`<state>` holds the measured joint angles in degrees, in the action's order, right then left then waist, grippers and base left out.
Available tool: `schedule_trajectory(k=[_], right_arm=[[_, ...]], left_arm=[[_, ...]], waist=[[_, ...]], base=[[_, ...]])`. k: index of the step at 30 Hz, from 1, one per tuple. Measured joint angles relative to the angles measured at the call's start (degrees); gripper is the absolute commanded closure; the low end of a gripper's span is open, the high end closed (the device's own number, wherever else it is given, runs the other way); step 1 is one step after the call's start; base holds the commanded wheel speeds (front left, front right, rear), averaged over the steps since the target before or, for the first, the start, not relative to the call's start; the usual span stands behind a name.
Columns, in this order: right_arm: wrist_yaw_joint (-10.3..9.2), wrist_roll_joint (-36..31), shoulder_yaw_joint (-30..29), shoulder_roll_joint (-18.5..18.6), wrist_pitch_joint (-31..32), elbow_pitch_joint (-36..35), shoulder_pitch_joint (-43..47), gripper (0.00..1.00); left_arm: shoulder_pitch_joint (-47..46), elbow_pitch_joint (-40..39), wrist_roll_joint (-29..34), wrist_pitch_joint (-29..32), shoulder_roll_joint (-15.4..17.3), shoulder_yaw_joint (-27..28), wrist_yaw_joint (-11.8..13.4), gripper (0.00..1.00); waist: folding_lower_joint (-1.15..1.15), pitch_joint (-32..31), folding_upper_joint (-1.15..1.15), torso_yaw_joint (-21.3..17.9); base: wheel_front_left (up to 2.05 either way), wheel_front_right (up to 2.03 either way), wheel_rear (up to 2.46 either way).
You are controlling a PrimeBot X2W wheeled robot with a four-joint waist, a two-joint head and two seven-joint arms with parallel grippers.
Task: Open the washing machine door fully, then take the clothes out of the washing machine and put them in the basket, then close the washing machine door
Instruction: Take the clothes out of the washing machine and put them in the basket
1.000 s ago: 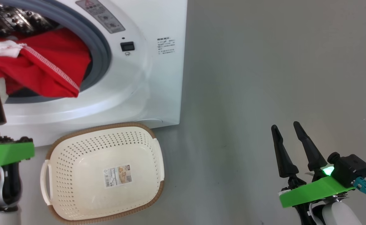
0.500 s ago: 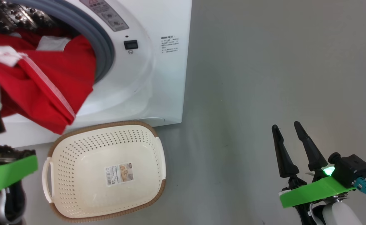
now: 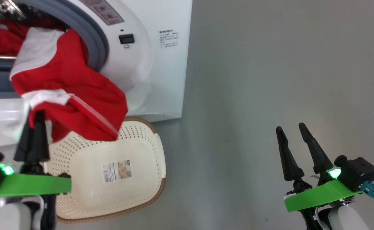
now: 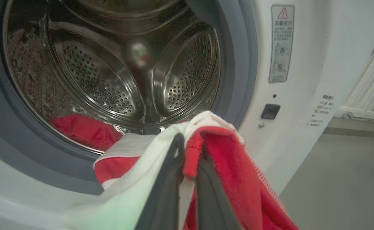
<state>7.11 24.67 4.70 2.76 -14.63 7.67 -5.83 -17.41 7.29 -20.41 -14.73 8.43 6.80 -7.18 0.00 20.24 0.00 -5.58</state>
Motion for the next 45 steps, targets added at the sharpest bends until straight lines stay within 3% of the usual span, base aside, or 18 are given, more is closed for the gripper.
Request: schedule_trajectory(k=[8, 15, 19, 21, 24, 27, 28, 45], right_arm=[[0.0, 0.8, 1.3, 0.0, 0.0, -0.7, -0.8, 0.0], [0.0, 1.4, 1.7, 0.0, 0.0, -1.6, -3.6, 0.0], [0.0, 2.1, 2.0, 0.0, 0.0, -2.2, -5.1, 0.0], [0.0, 2.1, 2.0, 0.0, 0.0, -2.4, -5.7, 0.0], [0.0, 2.2, 2.0, 0.0, 0.0, -2.6, -6.4, 0.0], [0.0, 2.3, 2.0, 0.0, 0.0, -2.6, -6.5, 0.0], [0.0, 2.4, 2.0, 0.0, 0.0, -2.6, -6.5, 0.0], [0.0, 2.1, 1.8, 0.0, 0.0, -2.1, -6.5, 0.0]], left_arm=[[-1.0, 13.5, -0.4, 0.0, 0.6, -2.9, 0.0, 1.0], [-9.0, 25.5, -1.0, 0.0, 2.8, -6.4, 0.0, 1.0], [-13.1, 31.4, -1.2, 0.0, 4.0, -8.2, 0.0, 0.92], [-15.0, 33.6, -1.4, 0.0, 4.4, -8.7, 0.0, 0.8], [-17.7, 35.8, -1.4, 0.0, 4.7, -9.1, 0.0, 0.54], [-19.9, 37.7, -1.9, 0.0, 5.2, -9.5, 0.0, 0.04], [-20.1, 37.8, -1.9, 0.0, 5.3, -9.6, 0.0, 0.0], [-18.9, 34.7, -2.9, 0.0, 3.7, -8.3, 0.0, 0.0]], waist=[[0.0, 4.2, 0.0, -0.9], [0.0, 9.0, 0.0, -1.7], [0.0, 11.8, 0.0, -2.3], [0.01, 13.2, 0.0, -2.6], [0.01, 14.9, 0.0, -3.1], [0.0, 16.5, 0.0, -3.7], [0.0, 16.6, 0.0, -3.8], [0.0, 13.8, 0.0, -2.7]], base=[[0.0, 0.0, 0.0], [0.0, 0.0, 0.0], [0.0, 0.0, 0.0], [0.0, 0.0, 0.0], [0.0, 0.0, 0.0], [0.0, 0.0, 0.0], [0.0, 0.0, 0.0], [0.0, 0.0, 0.0]])
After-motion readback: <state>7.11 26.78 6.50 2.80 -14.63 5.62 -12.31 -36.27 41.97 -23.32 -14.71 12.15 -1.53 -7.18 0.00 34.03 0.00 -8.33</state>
